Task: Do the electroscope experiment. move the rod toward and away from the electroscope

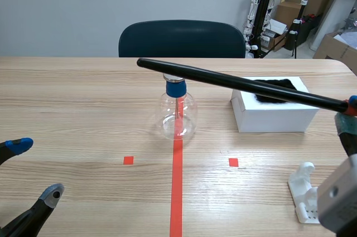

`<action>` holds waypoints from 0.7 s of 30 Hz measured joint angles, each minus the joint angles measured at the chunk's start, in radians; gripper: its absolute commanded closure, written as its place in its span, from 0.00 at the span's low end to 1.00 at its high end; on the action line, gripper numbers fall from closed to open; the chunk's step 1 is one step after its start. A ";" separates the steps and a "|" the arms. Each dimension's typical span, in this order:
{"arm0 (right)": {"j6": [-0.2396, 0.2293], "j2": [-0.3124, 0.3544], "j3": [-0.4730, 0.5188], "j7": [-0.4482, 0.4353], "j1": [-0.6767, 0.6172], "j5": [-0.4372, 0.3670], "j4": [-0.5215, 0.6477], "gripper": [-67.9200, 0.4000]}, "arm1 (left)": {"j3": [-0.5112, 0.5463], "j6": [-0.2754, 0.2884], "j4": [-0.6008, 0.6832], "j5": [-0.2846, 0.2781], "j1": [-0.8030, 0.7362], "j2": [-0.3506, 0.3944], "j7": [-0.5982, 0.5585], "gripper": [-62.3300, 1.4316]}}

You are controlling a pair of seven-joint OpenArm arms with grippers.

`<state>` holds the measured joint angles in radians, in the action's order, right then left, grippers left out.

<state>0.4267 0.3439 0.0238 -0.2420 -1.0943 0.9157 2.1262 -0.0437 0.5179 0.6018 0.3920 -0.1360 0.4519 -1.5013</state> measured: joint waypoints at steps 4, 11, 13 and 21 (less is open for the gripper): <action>0.000 0.000 0.000 0.000 0.000 0.000 0.000 0.94 | 0.000 0.000 0.000 0.000 0.000 0.000 0.000 0.00; 0.000 0.000 0.000 0.014 0.000 0.000 0.000 0.94 | 0.000 0.000 0.000 0.000 0.000 0.000 0.000 0.00; 0.000 0.000 0.000 0.014 0.000 0.000 0.000 0.94 | 0.000 0.000 0.000 0.000 0.000 0.000 0.000 0.00; 0.000 0.000 0.000 0.018 0.000 0.000 0.000 0.94 | 0.000 0.000 0.000 0.000 0.000 0.000 0.000 0.00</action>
<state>0.4267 0.3439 0.0238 -0.2237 -1.0943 0.9157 2.1262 -0.0437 0.5179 0.6018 0.3920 -0.1360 0.4519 -1.5013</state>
